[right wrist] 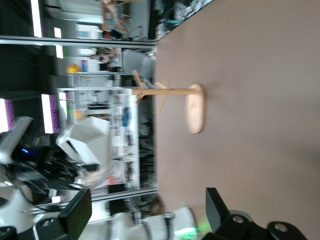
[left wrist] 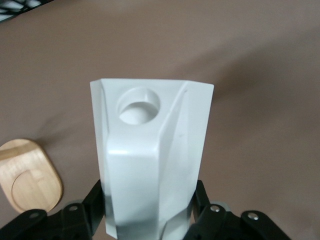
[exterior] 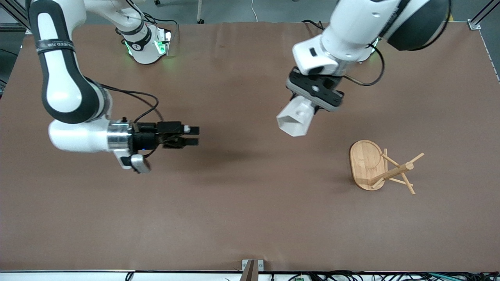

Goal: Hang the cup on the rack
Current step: 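Move the cup over the wooden rack while the right gripper retracts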

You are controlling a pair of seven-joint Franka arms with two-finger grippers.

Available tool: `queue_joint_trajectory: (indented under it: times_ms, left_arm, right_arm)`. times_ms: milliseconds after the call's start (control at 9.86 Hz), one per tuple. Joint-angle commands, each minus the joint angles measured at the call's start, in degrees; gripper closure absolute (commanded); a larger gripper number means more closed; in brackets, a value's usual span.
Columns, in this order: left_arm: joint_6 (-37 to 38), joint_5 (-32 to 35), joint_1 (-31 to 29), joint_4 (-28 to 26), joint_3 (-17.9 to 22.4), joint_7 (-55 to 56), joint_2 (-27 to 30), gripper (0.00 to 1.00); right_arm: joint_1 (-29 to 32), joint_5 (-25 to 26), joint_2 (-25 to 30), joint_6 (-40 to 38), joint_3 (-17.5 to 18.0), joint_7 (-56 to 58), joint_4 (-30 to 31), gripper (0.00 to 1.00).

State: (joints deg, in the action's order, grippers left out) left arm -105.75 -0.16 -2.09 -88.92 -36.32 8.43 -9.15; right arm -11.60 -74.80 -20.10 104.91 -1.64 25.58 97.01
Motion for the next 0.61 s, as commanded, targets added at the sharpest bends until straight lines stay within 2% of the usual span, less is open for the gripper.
queue_joint_trajectory:
  times_ms: [0,203,304,507]
  left_arm:
    - [0.5,1.0,-5.2,-1.8,-0.3,2.7,-0.3,0.74]
    - [0.5,1.0,-7.5,-1.8,-0.3,4.0,-0.9,0.74]
    - [0.6,1.0,-8.6,-2.1,-0.3,4.1,-1.5,0.74]
    - [0.5,1.2,-12.7,-4.4,-0.3,2.7,-3.3,0.74]
  right_arm:
    - [3.9,10.2,0.8,0.6,0.0,-0.4,-1.6,0.0]
    - [7.5,21.7,0.8,1.1,-0.4,-3.4,-4.9,0.0]
    - [7.5,29.8,0.8,1.3,-2.4,-8.1,-7.7,0.0]
    - [8.2,45.8,2.1,0.8,-2.8,-17.1,-11.9,0.0]
